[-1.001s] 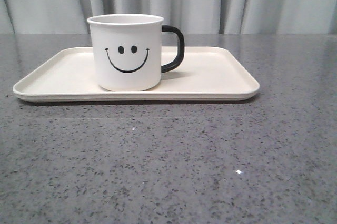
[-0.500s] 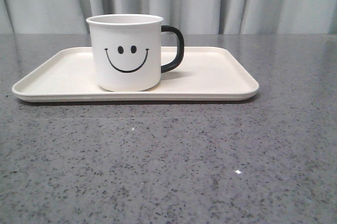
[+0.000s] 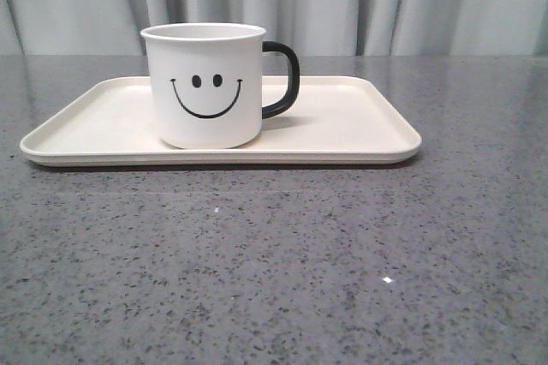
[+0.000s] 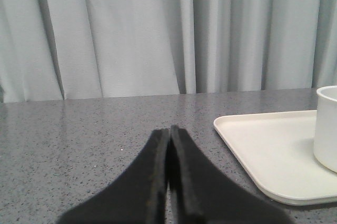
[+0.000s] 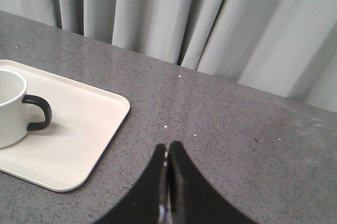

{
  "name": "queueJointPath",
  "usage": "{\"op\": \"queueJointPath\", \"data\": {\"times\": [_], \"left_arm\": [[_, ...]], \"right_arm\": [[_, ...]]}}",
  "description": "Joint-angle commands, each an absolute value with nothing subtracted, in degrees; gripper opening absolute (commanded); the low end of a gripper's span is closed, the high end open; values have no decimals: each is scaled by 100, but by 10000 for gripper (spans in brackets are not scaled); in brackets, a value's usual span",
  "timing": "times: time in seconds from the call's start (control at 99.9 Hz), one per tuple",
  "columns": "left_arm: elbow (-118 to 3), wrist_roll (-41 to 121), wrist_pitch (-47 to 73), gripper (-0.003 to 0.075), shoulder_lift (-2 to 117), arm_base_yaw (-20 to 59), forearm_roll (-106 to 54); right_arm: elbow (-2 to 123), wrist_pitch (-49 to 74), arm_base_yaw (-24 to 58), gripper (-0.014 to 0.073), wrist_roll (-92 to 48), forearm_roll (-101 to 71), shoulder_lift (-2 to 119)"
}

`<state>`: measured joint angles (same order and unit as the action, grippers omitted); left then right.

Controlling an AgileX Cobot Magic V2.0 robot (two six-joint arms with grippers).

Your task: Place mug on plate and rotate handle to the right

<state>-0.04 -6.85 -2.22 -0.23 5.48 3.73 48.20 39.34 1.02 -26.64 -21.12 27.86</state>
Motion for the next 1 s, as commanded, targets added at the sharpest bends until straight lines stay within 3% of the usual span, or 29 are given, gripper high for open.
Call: {"op": "queueJointPath", "data": {"times": [0.0, 0.651, 0.991], "left_arm": [[52, -681, -629, -20, -200, 530, 384], [52, -681, -629, -20, -200, 530, 384], [52, -681, -629, -20, -200, 530, 384]], "right_arm": [[4951, 3544, 111, -59, -2710, -2140, 2820], [4903, 3539, 117, -59, -2710, -2140, 2713], [3967, 3305, 169, -59, -2710, -2140, 1080]]}}
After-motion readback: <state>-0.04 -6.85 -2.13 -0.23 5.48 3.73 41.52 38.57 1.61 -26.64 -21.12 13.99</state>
